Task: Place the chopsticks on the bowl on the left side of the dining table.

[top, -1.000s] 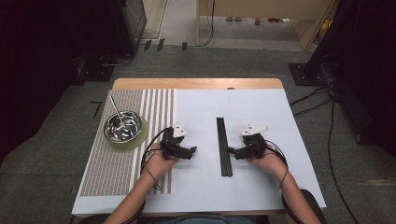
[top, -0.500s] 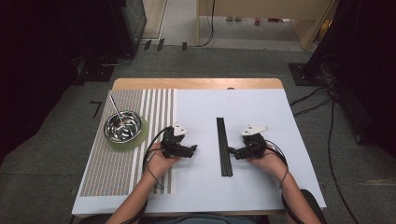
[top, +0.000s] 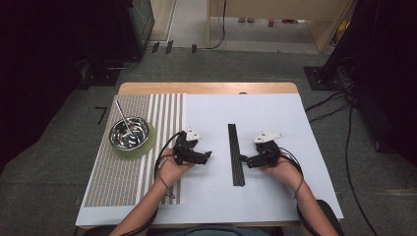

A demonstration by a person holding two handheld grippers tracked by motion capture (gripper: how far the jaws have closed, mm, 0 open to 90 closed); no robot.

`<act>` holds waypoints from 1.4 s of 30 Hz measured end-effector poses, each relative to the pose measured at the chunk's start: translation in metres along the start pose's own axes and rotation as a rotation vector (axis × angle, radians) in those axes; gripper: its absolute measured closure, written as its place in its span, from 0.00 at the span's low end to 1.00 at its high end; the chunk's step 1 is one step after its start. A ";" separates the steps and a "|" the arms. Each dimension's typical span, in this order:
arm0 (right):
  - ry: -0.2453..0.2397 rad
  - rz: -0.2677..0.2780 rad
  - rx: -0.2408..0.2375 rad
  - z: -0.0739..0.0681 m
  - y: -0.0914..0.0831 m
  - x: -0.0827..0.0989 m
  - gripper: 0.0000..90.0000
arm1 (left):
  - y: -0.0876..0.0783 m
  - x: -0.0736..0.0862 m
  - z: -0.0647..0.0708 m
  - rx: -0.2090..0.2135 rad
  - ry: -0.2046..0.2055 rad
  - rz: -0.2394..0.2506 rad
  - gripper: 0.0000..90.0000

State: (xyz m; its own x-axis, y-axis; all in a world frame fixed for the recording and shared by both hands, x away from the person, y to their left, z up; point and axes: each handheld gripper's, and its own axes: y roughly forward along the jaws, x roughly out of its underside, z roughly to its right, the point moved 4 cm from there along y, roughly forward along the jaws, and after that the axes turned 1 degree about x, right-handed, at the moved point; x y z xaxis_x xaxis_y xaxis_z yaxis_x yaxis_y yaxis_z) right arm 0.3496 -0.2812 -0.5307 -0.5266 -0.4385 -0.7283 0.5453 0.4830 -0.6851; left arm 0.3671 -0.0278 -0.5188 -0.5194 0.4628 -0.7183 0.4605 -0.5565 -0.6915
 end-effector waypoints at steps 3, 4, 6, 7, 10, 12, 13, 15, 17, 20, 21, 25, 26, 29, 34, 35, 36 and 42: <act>0.001 0.000 0.000 0.000 0.000 0.000 0.13 | 0.002 -0.001 0.000 0.004 -0.013 -0.006 0.16; -0.001 0.000 0.000 0.000 0.000 0.000 0.13 | 0.003 -0.001 0.000 0.004 -0.011 -0.005 0.16; 0.000 0.000 0.000 0.000 0.000 0.000 0.13 | 0.004 -0.002 0.001 0.006 -0.021 -0.006 0.16; 0.000 0.000 0.000 0.000 0.000 0.000 0.13 | 0.004 -0.002 0.002 0.007 -0.026 -0.007 0.16; 0.000 0.000 -0.001 0.000 0.000 0.000 0.13 | 0.005 -0.004 0.005 0.011 -0.031 -0.003 0.16; 0.000 0.000 -0.001 0.000 0.000 0.000 0.13 | 0.005 -0.006 0.006 0.015 -0.037 0.002 0.16; 0.000 0.000 -0.001 0.000 0.000 0.000 0.13 | 0.005 -0.006 0.007 0.014 -0.039 0.006 0.16; -0.001 0.000 -0.001 0.000 0.000 0.000 0.13 | 0.005 -0.007 0.009 0.012 -0.023 0.003 0.16; -0.001 0.000 -0.001 0.000 0.000 0.000 0.13 | 0.005 -0.007 0.011 0.009 -0.015 0.003 0.16; -0.001 0.000 -0.001 0.000 0.000 0.000 0.13 | 0.006 -0.009 0.015 0.018 -0.020 0.009 0.16; -0.001 0.000 -0.001 0.000 0.000 0.000 0.13 | 0.006 -0.010 0.017 0.022 -0.022 0.011 0.16; 0.000 0.000 -0.001 0.000 0.000 0.000 0.13 | 0.007 -0.012 0.023 0.032 -0.019 0.015 0.16; -0.002 -0.001 0.000 0.000 0.000 0.000 0.13 | 0.007 -0.012 0.024 0.035 -0.019 0.015 0.16; -0.002 -0.001 0.000 0.000 0.000 0.000 0.13 | 0.008 -0.013 0.026 0.045 -0.033 0.018 0.16; -0.002 -0.001 0.000 0.000 0.000 0.000 0.13 | 0.007 -0.014 0.030 0.057 -0.038 0.022 0.16; -0.002 -0.001 0.000 0.000 0.000 0.000 0.13 | 0.007 -0.014 0.031 0.060 -0.040 0.022 0.16; -0.002 -0.001 0.000 0.000 0.000 0.000 0.13 | 0.008 -0.014 0.033 0.065 -0.039 0.025 0.16; -0.004 0.000 0.000 0.000 0.000 0.000 0.13 | 0.009 -0.015 0.041 0.068 -0.024 0.030 0.16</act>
State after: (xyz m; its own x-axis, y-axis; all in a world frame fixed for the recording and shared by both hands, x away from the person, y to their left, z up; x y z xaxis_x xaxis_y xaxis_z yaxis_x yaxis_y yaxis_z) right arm 0.3498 -0.2815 -0.5308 -0.5243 -0.4413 -0.7283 0.5452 0.4830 -0.6852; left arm 0.3498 -0.0680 -0.5106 -0.5236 0.4290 -0.7361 0.4265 -0.6160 -0.6623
